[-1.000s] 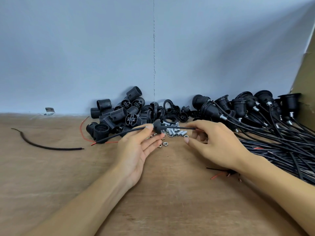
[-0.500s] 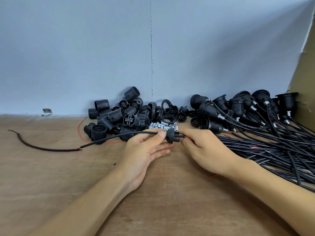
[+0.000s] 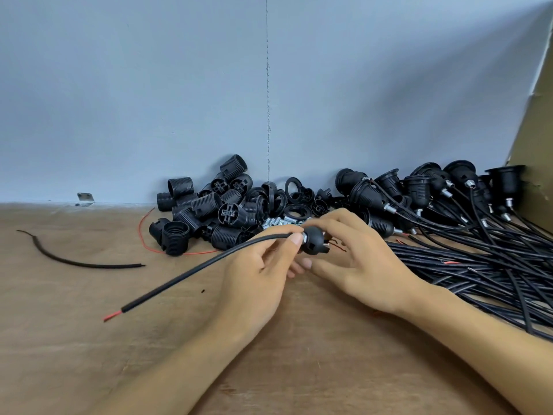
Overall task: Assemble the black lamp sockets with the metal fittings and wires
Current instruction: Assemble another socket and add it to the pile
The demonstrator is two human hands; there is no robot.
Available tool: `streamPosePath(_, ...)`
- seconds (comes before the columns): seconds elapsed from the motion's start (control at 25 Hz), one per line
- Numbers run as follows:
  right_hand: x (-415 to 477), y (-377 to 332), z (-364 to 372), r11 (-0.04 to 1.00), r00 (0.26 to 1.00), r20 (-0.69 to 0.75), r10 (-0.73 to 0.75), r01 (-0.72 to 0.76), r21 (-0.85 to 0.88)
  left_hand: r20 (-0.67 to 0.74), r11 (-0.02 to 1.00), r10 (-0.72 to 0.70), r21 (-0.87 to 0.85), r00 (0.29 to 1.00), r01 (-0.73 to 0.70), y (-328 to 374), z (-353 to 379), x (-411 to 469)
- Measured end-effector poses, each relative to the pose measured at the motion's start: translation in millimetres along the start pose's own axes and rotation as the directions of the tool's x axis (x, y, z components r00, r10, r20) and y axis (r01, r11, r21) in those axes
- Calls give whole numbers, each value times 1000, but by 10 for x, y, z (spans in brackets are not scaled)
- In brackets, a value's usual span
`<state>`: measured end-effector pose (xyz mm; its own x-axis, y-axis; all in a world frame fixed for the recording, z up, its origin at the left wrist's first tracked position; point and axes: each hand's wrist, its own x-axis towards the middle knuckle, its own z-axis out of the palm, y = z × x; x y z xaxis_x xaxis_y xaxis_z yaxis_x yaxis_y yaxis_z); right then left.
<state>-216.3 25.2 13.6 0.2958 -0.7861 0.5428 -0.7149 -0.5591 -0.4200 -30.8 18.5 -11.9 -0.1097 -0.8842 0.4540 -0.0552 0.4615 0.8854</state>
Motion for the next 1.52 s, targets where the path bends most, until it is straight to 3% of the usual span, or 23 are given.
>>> streamPosePath(0.16,-2,-73,33,990,999,-37,18,-23,-138,-103,972,152,197,983,-130,19,-17,31)
streamPosePath(0.36,23,-180,89,997,999,-16,52,-53,-62,-87,922,242,330,966,-202,2,2,75)
streamPosePath(0.52,45,-216,122,986,985,-55,166,-164,36,-37,932,240,289,970,-219,-7,18,107)
streamPosePath(0.6,95,-202,87,853,923,-27,385,-344,393,20,955,140,261,990,-140,-23,20,85)
streamPosePath(0.68,129,-203,46,544,838,81,540,-421,726,55,955,63,285,996,-76,-31,29,56)
streamPosePath(0.72,136,-211,31,409,803,125,582,-422,809,60,952,61,295,996,-76,-30,28,50)
streamPosePath(0.8,124,-240,40,244,751,186,634,-423,873,51,947,111,298,993,-121,-24,13,46)
streamPosePath(1.08,33,-508,190,28,619,306,723,-469,883,33,897,230,380,973,-225,-53,-14,54)
streamPosePath(1.2,3,-572,218,33,594,335,731,-521,853,51,912,199,357,979,-204,-69,-25,84)
streamPosePath(1.28,7,-595,219,75,598,322,734,-543,837,103,976,58,204,993,-78,-62,-66,96)
streamPosePath(1.4,-11,-599,227,226,644,227,730,-543,809,209,991,-123,-24,970,130,-1,-128,116)
streamPosePath(1.52,-45,-615,266,337,684,173,709,-544,768,220,973,-172,-112,960,200,17,-167,136)
